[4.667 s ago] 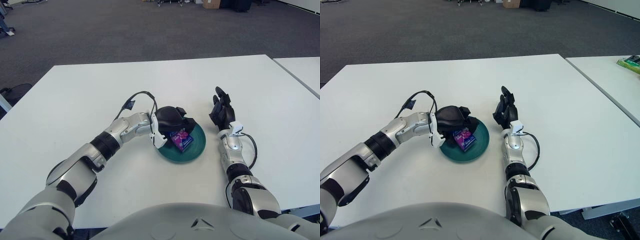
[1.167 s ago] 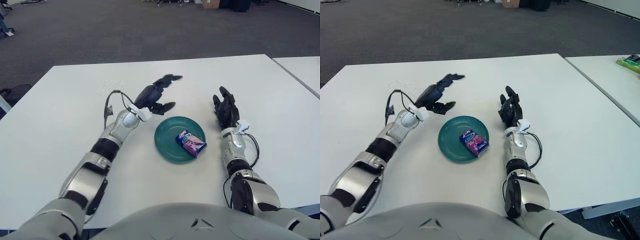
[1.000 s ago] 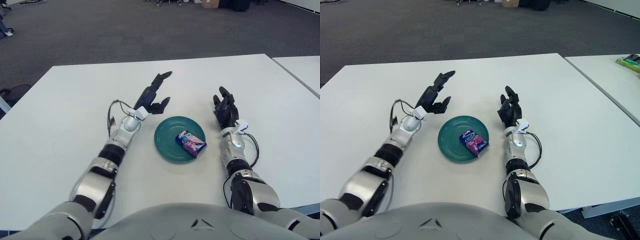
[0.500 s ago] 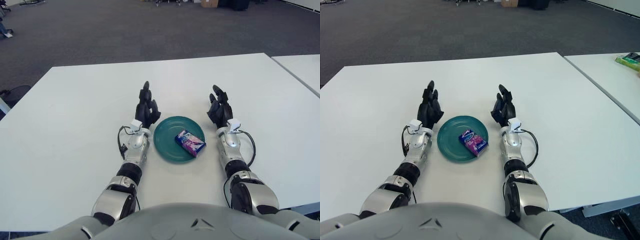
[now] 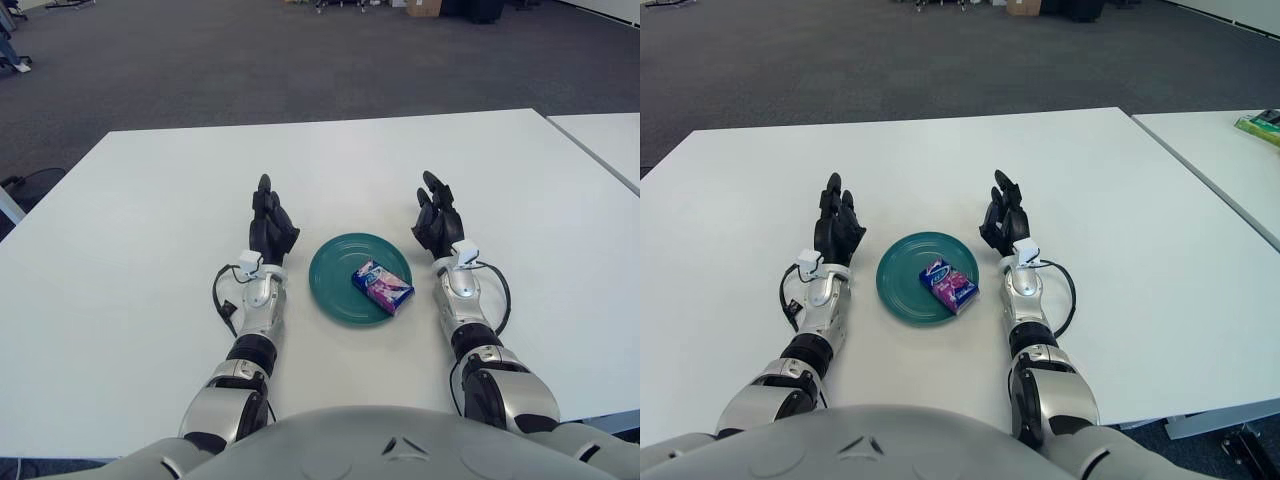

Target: Put the gum into the plate.

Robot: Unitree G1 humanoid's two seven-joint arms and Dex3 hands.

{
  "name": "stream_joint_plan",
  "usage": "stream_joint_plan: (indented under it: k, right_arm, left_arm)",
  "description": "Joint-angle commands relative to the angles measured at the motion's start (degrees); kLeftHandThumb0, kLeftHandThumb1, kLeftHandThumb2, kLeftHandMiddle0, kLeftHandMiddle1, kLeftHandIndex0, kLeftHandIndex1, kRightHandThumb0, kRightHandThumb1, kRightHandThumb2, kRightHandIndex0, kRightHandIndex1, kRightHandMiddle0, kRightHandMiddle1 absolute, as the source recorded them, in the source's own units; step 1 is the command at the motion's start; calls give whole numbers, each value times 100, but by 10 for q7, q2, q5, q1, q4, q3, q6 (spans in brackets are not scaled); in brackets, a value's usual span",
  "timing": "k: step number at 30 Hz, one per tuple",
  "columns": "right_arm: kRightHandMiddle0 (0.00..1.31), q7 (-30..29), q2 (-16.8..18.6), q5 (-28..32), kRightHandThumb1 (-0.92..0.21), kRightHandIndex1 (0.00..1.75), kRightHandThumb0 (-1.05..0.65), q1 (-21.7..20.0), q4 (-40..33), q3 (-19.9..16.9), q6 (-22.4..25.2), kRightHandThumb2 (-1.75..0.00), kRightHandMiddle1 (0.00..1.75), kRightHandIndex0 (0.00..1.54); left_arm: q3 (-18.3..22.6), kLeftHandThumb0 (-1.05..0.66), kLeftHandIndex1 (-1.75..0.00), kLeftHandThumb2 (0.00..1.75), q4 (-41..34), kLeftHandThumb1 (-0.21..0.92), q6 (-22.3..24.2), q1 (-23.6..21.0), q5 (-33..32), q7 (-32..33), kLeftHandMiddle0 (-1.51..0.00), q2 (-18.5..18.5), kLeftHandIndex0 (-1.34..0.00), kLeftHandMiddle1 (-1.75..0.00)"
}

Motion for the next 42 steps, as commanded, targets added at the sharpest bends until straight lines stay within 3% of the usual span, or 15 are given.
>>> stream_joint_plan:
  k: [1,14,24,28,30,35,42]
  right_arm:
    - [0,-3,23,18,-92,0,-79,142,75,-8,-26,-88,36,19]
    - [0,3,14,21,-92,0,-78,150,74,-4,-36,-88,37,19]
    - [0,5,9,17,-92,0,-78,152,76,0,-35,-88,36,18]
    - [0,-1,8,8,-92,0,-77,160,65,8,-37,-87,35,17]
    - [0,-2,8,4,-92,0,-77,166,56,12,-38,-88,32,15]
    - [0,-8,4,-6,-92,0,-78,181,38,22,-44,-90,29,13]
    - [0,-15,1,-16,-92,0,-77,209,-4,31,-48,-93,27,12]
  left_arm:
    - [-18,-94,-31,91,-25,92,12,95,41,18,-14,-31,-1,-1]
    - [-40,-94,-25,94,-64,92,54,165,157,121,-12,-8,0,0]
    - [-50,-97,-32,92,-103,92,60,216,144,100,-14,-4,0,-1]
    - [-60,-95,-37,90,-167,92,65,278,141,87,-15,2,0,-1]
    - [-60,-92,-49,87,-180,92,67,290,143,90,-21,5,0,-1]
    - [-27,-90,-62,87,-76,92,35,240,140,104,-28,27,-6,-2]
    - [-25,-91,-67,88,-59,92,10,237,132,101,-31,14,-7,-2]
